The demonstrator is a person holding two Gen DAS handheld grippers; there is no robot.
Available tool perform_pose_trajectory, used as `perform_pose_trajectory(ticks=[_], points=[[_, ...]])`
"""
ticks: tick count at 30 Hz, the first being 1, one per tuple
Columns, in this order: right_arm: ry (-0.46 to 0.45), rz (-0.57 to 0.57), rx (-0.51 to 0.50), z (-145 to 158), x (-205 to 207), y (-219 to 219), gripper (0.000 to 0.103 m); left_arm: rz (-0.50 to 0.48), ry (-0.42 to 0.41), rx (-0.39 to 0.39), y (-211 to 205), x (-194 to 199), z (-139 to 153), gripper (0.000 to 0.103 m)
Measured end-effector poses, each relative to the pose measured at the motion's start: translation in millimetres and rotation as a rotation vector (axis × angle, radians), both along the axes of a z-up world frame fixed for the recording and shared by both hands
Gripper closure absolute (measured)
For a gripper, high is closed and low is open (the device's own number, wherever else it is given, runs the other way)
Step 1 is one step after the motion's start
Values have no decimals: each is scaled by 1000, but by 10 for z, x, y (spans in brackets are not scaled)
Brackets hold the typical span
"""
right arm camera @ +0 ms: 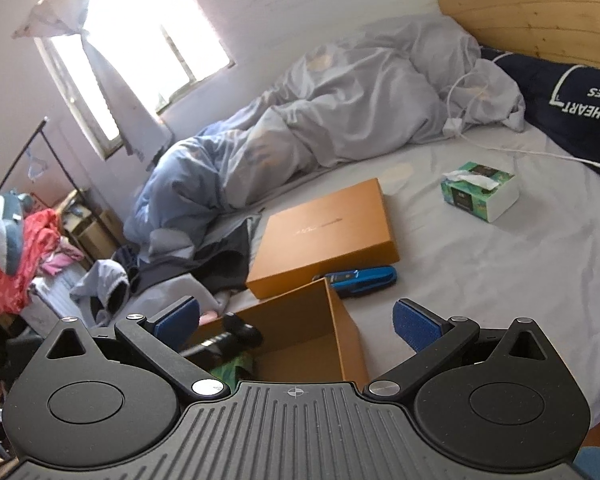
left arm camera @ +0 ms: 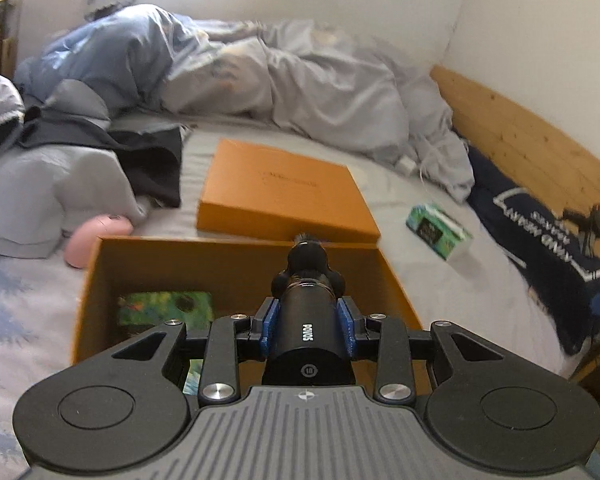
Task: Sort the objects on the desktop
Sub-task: 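Lift the gimbal stick with the left gripper and carry it over the orange box, then lower the gimbal stick into the box beside the tissue pack and release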
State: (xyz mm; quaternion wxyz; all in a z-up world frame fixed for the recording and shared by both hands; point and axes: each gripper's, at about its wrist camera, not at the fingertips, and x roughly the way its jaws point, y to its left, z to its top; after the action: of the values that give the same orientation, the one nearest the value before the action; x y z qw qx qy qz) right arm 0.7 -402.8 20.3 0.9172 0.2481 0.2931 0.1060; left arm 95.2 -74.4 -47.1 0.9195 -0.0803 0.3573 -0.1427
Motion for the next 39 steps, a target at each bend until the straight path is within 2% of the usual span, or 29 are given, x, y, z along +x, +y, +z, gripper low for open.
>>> perform_pose_trajectory(ticks=[11,16,23,34,39], points=[[46,-35,23,-60,38,-132,0,24,108,65,-252,280,-306,68],[51,-53,28,-78,39,-183,0,-4,131,140,-374,451,-376,68],[60,-70,34,-105,56,-225,0,-57,148,205,-532,561,-534,68],[77,-62,46,-136,82,-212,0,-117,238,245,-477,469,-680,68],[76,-56,40,-133,73,-202,0,-106,289,260,-421,439,-820,68]])
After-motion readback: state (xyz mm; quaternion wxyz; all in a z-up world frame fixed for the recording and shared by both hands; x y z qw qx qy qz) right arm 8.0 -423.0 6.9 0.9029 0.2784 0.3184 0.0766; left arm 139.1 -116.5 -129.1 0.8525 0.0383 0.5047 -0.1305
